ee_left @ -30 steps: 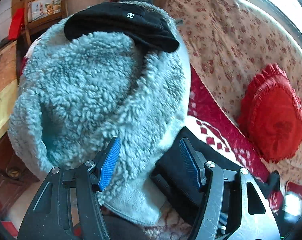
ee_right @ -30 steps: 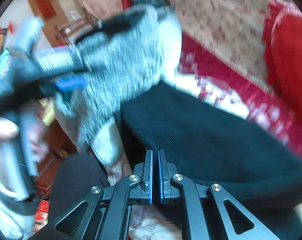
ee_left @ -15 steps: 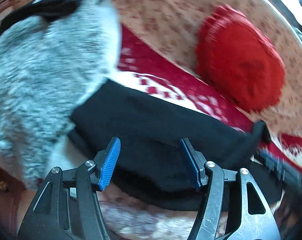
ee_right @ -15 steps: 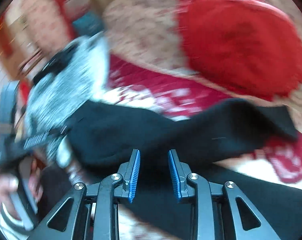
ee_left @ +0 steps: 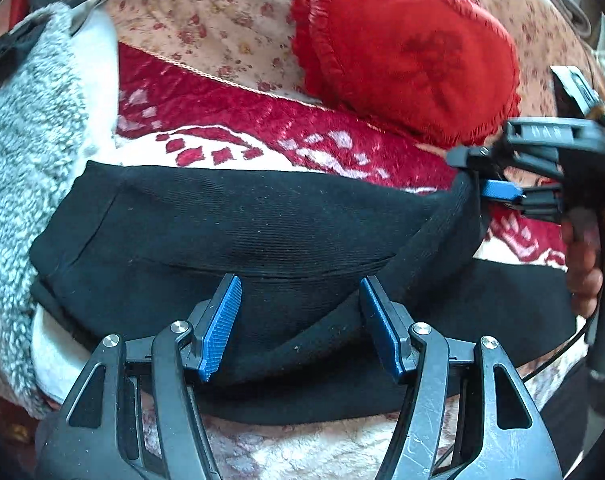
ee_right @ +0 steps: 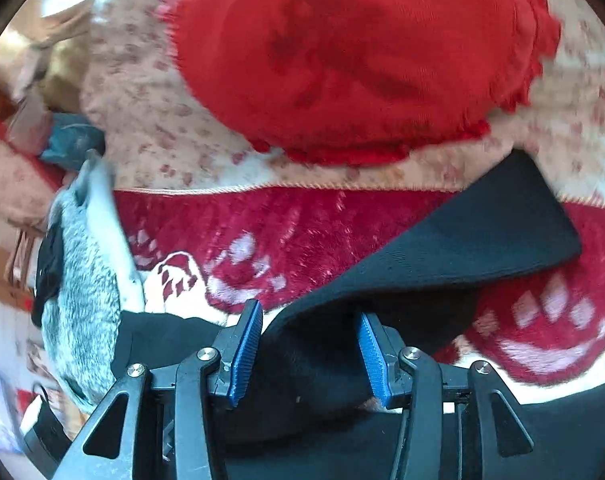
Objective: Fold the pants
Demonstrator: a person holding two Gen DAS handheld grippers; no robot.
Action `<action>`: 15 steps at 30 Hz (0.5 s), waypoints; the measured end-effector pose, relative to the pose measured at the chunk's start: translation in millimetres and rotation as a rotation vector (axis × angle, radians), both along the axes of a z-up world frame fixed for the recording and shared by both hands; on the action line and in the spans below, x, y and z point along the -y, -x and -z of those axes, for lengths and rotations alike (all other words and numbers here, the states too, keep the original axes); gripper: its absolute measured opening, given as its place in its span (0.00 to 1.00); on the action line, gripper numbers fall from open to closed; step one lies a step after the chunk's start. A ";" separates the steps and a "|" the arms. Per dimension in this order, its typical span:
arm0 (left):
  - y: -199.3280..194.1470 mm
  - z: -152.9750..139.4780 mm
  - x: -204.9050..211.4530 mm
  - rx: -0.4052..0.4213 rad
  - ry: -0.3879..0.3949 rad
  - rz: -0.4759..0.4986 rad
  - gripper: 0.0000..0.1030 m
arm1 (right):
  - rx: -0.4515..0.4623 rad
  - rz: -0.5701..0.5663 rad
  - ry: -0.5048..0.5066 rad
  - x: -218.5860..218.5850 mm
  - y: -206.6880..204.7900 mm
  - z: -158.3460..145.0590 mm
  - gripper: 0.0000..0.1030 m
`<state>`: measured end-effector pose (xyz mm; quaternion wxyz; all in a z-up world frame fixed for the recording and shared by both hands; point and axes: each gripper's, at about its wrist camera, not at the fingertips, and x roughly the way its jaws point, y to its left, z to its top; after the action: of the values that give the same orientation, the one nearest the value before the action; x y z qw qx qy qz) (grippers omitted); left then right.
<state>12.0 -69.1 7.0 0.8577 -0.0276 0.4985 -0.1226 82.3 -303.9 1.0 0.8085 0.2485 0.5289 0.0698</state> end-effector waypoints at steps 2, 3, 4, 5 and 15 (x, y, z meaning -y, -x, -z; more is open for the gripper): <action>-1.3 4.9 1.4 -0.014 0.007 0.011 0.60 | -0.028 0.001 -0.066 4.9 -5.5 11.1 0.22; -0.8 5.9 1.5 -0.016 0.011 0.016 0.60 | -0.022 -0.006 -0.075 6.3 -3.5 12.4 0.16; 0.5 5.6 1.5 -0.014 0.017 0.024 0.60 | -0.002 -0.013 -0.077 6.9 1.5 10.7 0.13; 1.7 5.3 1.6 -0.017 0.028 0.035 0.60 | 0.032 -0.026 -0.062 7.4 9.1 5.3 0.09; 34.1 -2.0 -7.4 -0.060 0.081 0.096 0.60 | 0.113 -0.103 0.057 37.1 145.2 -29.8 0.05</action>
<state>-22.1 -61.8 8.9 0.8337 -0.0421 0.5194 -0.1827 -62.9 -340.9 30.8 0.8392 0.1934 0.4963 0.1102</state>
